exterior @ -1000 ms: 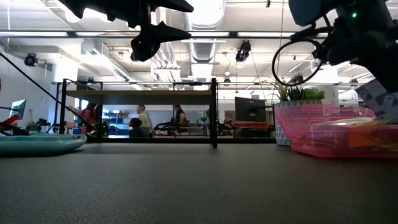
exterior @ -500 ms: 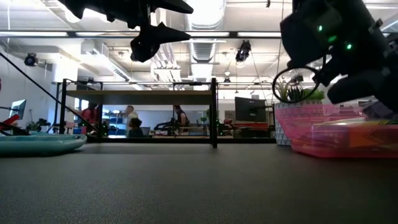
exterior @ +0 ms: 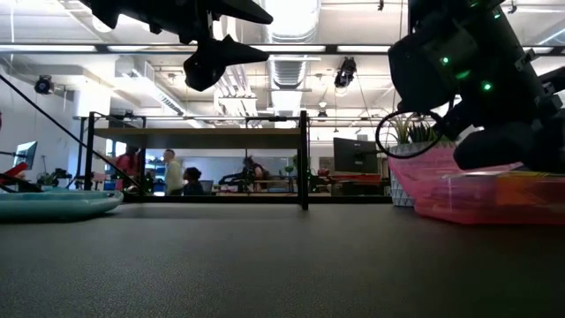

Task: Pack school essentials
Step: Put the white sticky notes into the pink case, then close the pink case

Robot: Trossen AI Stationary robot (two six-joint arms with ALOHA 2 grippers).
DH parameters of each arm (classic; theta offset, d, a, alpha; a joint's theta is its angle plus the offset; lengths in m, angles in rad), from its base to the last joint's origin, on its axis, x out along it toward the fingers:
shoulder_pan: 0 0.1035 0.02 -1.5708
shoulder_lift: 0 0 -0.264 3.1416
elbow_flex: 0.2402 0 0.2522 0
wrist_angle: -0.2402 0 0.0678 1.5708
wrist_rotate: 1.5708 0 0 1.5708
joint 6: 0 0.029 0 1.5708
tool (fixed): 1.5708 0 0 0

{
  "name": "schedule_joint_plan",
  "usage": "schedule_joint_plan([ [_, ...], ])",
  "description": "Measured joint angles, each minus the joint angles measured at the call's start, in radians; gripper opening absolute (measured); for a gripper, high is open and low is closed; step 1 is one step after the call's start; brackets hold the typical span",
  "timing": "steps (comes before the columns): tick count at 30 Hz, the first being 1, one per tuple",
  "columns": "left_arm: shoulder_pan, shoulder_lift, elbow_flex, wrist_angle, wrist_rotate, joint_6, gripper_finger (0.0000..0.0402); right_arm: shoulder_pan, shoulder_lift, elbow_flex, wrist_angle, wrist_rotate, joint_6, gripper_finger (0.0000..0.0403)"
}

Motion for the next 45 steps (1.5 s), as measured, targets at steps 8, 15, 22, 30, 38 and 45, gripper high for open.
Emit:
schedule_joint_plan([
  [8,0.0,0.0,0.0,-0.002,0.0,0.0,0.021,0.0,-0.01,0.0,0.002,0.01,-0.007,0.0011],
  [15,0.0,0.0,-0.001,-0.003,0.0,0.0,0.021,0.0,-0.009,0.0,0.0,0.018,-0.027,0.0046],
  [22,0.0,0.0,-0.001,-0.003,0.001,0.0,0.021,0.0,-0.009,0.0,-0.012,0.019,-0.027,0.0103],
  [30,0.0,0.0,-0.001,-0.003,0.001,0.0,0.021,0.0,-0.05,0.041,-0.011,0.018,-0.073,0.016],
  [38,0.0,0.0,-0.001,-0.003,0.001,0.0,0.021,0.0,-0.16,0.081,-0.012,0.017,-0.109,0.0178],
  [45,0.0,0.0,-0.001,-0.003,0.001,0.0,0.021,0.0,-0.281,0.122,-0.006,0.086,-0.146,0.0178],
])
